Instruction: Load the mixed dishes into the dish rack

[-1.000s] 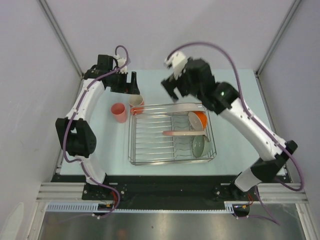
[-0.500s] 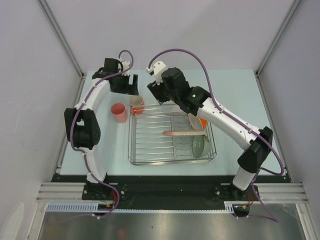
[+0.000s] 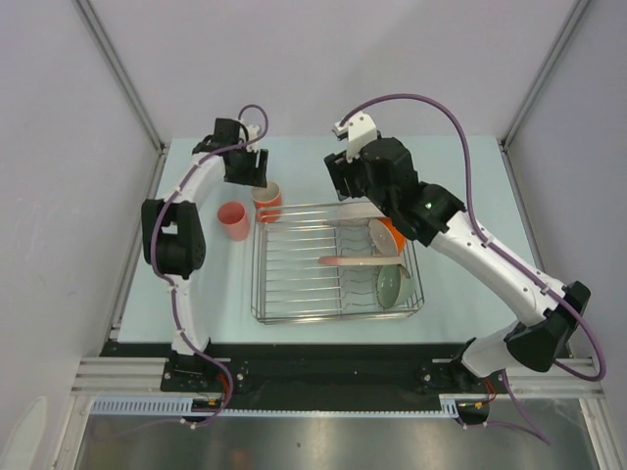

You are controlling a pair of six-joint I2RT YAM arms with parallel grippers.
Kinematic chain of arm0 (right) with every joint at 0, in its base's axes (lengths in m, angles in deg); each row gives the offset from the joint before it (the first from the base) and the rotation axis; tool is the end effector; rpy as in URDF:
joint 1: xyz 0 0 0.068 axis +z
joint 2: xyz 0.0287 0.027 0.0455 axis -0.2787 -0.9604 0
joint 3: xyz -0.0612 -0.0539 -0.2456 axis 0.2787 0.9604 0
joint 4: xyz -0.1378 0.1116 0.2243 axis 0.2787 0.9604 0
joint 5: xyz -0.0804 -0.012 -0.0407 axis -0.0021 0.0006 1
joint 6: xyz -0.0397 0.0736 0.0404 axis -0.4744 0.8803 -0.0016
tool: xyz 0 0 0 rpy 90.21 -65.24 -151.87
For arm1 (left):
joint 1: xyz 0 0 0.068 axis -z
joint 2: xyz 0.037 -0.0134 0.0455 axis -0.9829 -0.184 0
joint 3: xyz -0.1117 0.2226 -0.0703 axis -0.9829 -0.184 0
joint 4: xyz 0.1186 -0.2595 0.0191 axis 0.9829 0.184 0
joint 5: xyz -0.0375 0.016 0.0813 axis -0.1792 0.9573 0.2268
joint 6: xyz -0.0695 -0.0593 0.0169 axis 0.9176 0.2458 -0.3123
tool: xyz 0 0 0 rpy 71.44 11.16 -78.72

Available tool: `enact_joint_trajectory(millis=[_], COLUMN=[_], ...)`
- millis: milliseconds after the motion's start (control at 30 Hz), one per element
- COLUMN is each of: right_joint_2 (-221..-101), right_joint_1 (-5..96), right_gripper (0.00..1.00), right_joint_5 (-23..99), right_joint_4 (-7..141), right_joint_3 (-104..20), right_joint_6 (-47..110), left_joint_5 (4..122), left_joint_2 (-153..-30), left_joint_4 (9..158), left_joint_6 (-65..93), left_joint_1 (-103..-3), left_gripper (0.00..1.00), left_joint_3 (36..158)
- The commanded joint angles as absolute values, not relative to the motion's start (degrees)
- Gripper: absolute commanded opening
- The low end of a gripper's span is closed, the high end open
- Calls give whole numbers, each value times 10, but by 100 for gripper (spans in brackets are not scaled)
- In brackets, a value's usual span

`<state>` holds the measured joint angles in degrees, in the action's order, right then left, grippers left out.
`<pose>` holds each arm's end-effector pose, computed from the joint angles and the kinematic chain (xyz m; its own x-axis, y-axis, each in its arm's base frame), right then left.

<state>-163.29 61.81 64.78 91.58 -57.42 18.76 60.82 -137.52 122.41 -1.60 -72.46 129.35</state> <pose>0.2978 0.2650 0.4117 -0.1603 -0.3029 -0.9394 -0.4733 0.8588 -0.1961 0.5127 -0.0778 0.1806 -0.7839 0.1586 -0.6002 0.2762 0.9549 -0.1085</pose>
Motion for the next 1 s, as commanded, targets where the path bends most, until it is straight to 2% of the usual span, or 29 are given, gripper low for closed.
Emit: enact_joint_trajectory(millis=[0, 167, 567, 667, 700, 767, 967], right_joint_2=[-1610, -1601, -1601, -1600, -1600, -1601, -1615], right_joint_1=[612, 605, 595, 595, 595, 594, 585], right_gripper=[68, 68, 67, 67, 67, 66, 64], right_joint_5=[670, 673, 678, 680, 679, 678, 672], right_joint_4=[900, 912, 929, 932, 932, 935, 940], right_joint_3=[-556, -551, -551, -551, -551, -550, -544], right_joint_6=[212, 218, 221, 220, 220, 221, 228], left_joint_5=[608, 599, 579, 571, 568, 566, 542], left_joint_2=[-1390, -1391, -1389, -1394, -1399, -1405, -1364], left_joint_4=[1202, 1191, 1196, 1199, 1202, 1214, 1228], left_joint_6=[-23, -22, -29, -28, -27, -27, 8], left_joint_1=[-729, -728, -718, -718, -718, -718, -718], left_gripper=[68, 59, 55, 36, 20, 0, 0], left_joint_3=[1309, 1283, 1239, 1249, 1253, 1262, 1316])
